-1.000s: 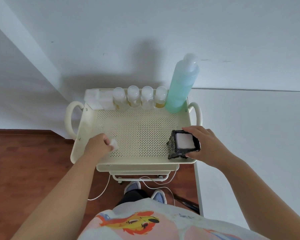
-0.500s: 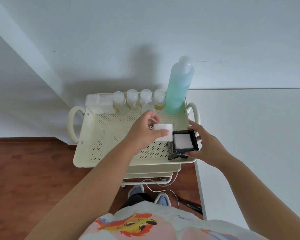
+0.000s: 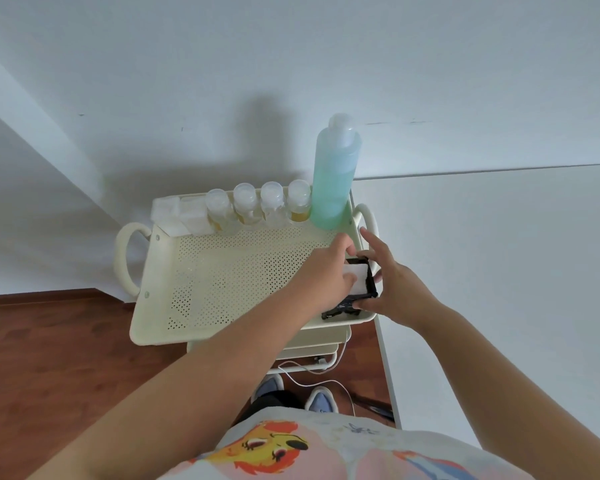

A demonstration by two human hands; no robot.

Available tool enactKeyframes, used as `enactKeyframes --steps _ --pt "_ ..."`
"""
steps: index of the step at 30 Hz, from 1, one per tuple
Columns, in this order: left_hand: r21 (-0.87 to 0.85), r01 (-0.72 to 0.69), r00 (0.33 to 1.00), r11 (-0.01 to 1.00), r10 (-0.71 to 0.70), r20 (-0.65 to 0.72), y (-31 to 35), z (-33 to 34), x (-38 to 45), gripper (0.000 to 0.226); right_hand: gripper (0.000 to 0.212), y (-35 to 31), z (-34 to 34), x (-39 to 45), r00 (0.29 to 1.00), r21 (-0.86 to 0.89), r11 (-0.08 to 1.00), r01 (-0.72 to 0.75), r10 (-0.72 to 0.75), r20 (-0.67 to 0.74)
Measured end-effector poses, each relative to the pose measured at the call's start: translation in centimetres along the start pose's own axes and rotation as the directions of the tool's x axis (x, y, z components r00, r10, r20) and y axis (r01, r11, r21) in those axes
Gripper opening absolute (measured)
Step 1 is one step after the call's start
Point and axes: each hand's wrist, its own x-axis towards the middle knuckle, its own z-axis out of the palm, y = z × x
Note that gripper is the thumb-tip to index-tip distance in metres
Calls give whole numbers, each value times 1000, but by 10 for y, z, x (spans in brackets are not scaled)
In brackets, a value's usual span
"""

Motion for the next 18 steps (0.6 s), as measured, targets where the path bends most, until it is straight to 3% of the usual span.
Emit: enactKeyframes --steps 5,10,14,18 --pt "86 -125 992 988 127 -18 4 3 -3 27 127 1 0 0 1000 -7 1000 -3 3 -1" --pt "355 -165 967 920 223 -127 -4 2 -13 19 125 1 0 0 1000 8 999 -32 32 1" --pt "467 -238 940 852 323 -109 -7 6 -27 35 122 2 -1 1 1000 -16 1000 -27 27 3" --pt "598 -197 963 777 267 -29 -13 15 -35 51 105 4 -1 2 999 -60 997 -41 42 18"
